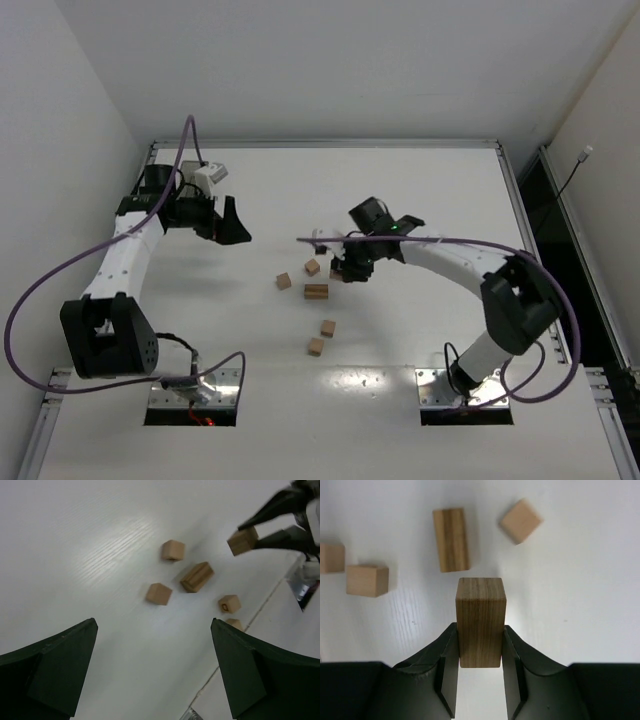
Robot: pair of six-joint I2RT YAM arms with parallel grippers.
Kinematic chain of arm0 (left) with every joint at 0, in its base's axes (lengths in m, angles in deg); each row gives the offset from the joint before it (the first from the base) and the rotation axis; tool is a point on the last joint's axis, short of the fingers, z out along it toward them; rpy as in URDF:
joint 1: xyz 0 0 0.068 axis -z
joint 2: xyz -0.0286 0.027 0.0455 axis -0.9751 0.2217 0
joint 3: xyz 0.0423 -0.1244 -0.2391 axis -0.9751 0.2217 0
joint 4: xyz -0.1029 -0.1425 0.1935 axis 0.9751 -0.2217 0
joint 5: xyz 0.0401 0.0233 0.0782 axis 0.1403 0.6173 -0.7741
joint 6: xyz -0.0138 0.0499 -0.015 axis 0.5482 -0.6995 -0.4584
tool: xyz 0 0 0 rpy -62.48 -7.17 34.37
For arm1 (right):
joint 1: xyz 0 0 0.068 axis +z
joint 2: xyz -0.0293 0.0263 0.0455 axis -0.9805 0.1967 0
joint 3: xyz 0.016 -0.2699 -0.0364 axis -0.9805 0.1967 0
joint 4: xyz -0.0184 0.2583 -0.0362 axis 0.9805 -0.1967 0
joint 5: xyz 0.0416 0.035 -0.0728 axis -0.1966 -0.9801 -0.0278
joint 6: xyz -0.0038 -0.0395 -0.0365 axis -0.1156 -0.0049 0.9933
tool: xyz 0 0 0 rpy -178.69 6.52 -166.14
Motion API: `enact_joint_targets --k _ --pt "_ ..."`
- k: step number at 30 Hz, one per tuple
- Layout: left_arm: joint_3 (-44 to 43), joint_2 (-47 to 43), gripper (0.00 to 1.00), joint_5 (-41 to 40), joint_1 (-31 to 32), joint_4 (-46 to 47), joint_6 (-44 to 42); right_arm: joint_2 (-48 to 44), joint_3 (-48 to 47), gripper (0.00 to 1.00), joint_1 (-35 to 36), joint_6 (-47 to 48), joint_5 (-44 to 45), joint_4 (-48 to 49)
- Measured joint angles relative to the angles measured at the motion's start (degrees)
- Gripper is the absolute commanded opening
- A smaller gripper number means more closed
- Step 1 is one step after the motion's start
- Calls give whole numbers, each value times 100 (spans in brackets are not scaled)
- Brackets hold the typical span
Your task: Build the wood block tower
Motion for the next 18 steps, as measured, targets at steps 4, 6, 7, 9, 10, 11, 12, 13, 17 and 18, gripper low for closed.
enact_joint_targets --k 4,6,7,9,10,11,12,13,17,18 --pt "72 -350 90 549 481 31 -166 -588 52 0 -632 -472 -988 420" --pt "105 -439 87 682 758 120 -192 -708 96 0 -796 -664 -1534 592" --pt "133 -479 86 713 911 184 -197 -730 116 0 -841 -723 -1908 647" --pt "181 -540 81 767 1244 286 -195 -710 116 0 -861 -822 -2531 691" --pt "201 -573 79 778 1434 356 -195 -688 116 0 -863 -841 -2885 697" --pt "236 -612 78 780 1624 446 -186 -662 116 0 -872 -841 -3165 706" --pt "269 -664 75 780 1823 544 -181 -621 114 0 -872 -839 -3475 719" --pt "291 -706 74 780 1987 636 -175 -566 114 0 -872 -839 -3755 730" --pt "304 -826 72 789 2568 960 -170 -413 114 0 -885 -750 -4465 730" --pt "304 -835 72 798 2647 1029 -166 -404 114 0 -896 -702 -4583 717"
